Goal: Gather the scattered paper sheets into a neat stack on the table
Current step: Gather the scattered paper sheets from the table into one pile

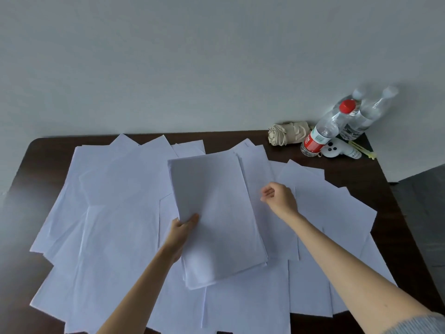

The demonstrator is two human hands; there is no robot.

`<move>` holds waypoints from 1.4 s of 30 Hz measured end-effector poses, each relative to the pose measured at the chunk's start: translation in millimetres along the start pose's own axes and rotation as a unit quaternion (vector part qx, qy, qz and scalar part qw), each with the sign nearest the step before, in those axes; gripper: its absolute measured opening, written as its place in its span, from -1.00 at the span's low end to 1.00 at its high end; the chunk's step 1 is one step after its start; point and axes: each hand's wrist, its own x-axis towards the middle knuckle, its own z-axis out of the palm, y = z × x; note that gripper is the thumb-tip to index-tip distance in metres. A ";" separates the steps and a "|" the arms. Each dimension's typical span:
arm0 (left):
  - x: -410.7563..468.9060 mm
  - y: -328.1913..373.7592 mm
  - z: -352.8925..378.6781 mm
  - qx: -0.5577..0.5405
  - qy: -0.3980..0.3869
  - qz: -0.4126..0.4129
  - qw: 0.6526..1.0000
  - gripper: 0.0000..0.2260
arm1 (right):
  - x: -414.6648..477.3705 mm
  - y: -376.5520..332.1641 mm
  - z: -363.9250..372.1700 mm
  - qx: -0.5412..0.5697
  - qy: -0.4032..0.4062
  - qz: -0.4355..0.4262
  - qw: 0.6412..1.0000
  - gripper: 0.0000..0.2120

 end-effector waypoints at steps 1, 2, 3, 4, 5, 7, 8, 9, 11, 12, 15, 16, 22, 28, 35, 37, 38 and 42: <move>-1.2 -1.9 2.0 -0.006 0.011 0.002 1.000 -0.82 | 5.5 3.1 -4.0 -0.068 0.013 -0.025 0.997 -0.83; -2.4 -4.4 4.5 -0.013 0.021 0.005 1.000 -0.83 | 11.7 6.1 -8.4 -0.125 0.013 -0.048 0.991 -0.73; -4.4 -7.4 8.5 -0.022 0.036 0.007 0.999 -0.84 | 19.0 8.7 -12.7 -0.171 -0.001 -0.067 0.983 -0.60; -5.7 -10.1 11.5 -0.028 0.048 0.008 0.998 -0.86 | 24.3 8.8 -16.4 -0.215 -0.021 -0.081 0.973 -0.47; -7.2 -13.0 14.4 -0.030 0.061 0.008 0.998 -0.88 | 30.0 9.2 -18.5 -0.254 -0.042 -0.091 0.962 -0.37; -10.2 -21.0 18.8 -0.026 0.084 0.006 0.996 -0.91 | 38.2 8.8 -19.4 -0.319 -0.070 -0.106 0.939 -0.28; -11.0 -25.7 20.4 -0.027 0.095 0.003 0.995 -0.92 | 40.9 9.3 -18.2 -0.337 -0.077 -0.113 0.932 -0.27; -12.3 -29.4 21.9 -0.028 0.105 0.001 0.994 -0.92 | 43.9 9.9 -16.9 -0.343 -0.079 -0.120 0.928 -0.29; -15.0 -36.3 23.8 -0.033 0.119 -0.002 0.992 -0.92 | 48.9 10.6 -15.3 -0.335 -0.091 -0.127 0.929 -0.34; -16.7 -39.8 25.4 -0.042 0.122 -0.003 0.992 -0.93 | 50.4 10.2 -16.0 -0.332 -0.105 -0.130 0.929 -0.37; -24.8 -43.0 25.3 -0.073 0.112 0.013 0.991 -0.84 | 51.0 11.4 -15.3 -0.247 -0.133 -0.114 0.953 -0.70; -26.8 -44.0 25.3 -0.080 0.109 0.022 0.991 -0.77 | 49.4 13.0 -15.9 -0.191 -0.130 -0.097 0.968 -0.83; -31.4 -44.3 33.8 -0.081 0.141 0.059 0.985 -0.79 | 33.8 35.5 -19.8 -0.045 -0.046 -0.060 0.996 -0.65; -31.9 -41.4 46.6 -0.098 0.116 0.060 0.987 -0.70 | -5.4 62.4 -18.2 0.146 -0.012 0.073 0.987 -0.65; -29.7 -51.5 63.5 -0.084 0.094 0.045 0.991 -0.74 | -27.3 97.1 -16.0 0.151 -0.070 0.132 0.977 -0.66; -28.4 -53.9 66.4 -0.086 0.084 0.042 0.992 -0.72 | -27.1 94.0 -17.7 0.160 -0.100 0.132 0.973 -0.75; -28.0 -55.1 67.8 -0.084 0.081 0.041 0.992 -0.72 | -26.8 92.3 -18.3 0.168 -0.114 0.123 0.971 -0.74; -28.1 -55.7 74.1 -0.077 0.072 0.041 0.994 -0.65 | -25.5 85.6 -21.7 0.182 -0.161 0.107 0.964 -0.63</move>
